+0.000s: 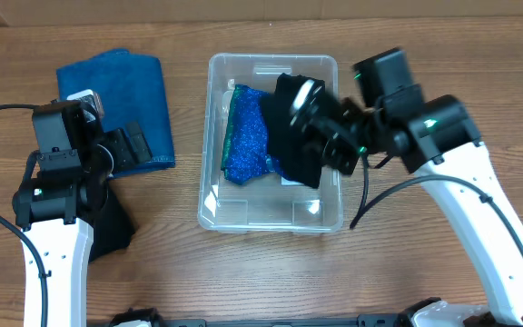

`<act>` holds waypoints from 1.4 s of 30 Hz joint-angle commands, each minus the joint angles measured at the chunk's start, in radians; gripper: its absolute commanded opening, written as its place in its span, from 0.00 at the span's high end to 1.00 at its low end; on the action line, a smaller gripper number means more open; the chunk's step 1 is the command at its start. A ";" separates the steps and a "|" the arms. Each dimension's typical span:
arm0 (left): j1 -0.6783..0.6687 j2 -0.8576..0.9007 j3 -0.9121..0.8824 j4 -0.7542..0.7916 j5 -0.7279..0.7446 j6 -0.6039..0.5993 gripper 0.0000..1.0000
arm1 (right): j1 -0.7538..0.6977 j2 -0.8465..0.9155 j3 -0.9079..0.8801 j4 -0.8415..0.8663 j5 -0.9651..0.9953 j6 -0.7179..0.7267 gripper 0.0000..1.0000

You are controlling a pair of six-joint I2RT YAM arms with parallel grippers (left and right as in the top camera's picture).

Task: Pack container
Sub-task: 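Lay the second black cloth into the front of the bin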

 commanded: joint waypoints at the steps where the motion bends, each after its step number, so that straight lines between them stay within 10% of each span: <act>1: -0.006 0.002 0.021 -0.008 -0.006 -0.003 0.00 | 0.070 0.028 0.015 -0.073 0.016 -0.341 0.96; 21: -0.006 0.002 0.019 -0.022 -0.006 -0.003 0.00 | 0.173 0.352 -0.016 -0.105 0.012 -0.429 0.96; 24: -0.006 0.002 0.019 -0.022 -0.006 -0.003 0.00 | 0.176 0.353 -0.016 -0.084 0.012 -0.370 0.44; 25: -0.006 0.002 0.019 -0.022 -0.006 -0.003 0.00 | 0.176 0.353 -0.016 -0.080 0.013 -0.365 0.00; 37: -0.006 0.002 0.019 -0.025 -0.007 -0.003 0.00 | 0.123 0.291 0.154 0.063 0.364 -0.001 0.00; 42: 0.001 0.002 0.019 -0.065 -0.061 -0.025 0.00 | -0.129 0.208 0.312 0.068 0.362 0.536 0.00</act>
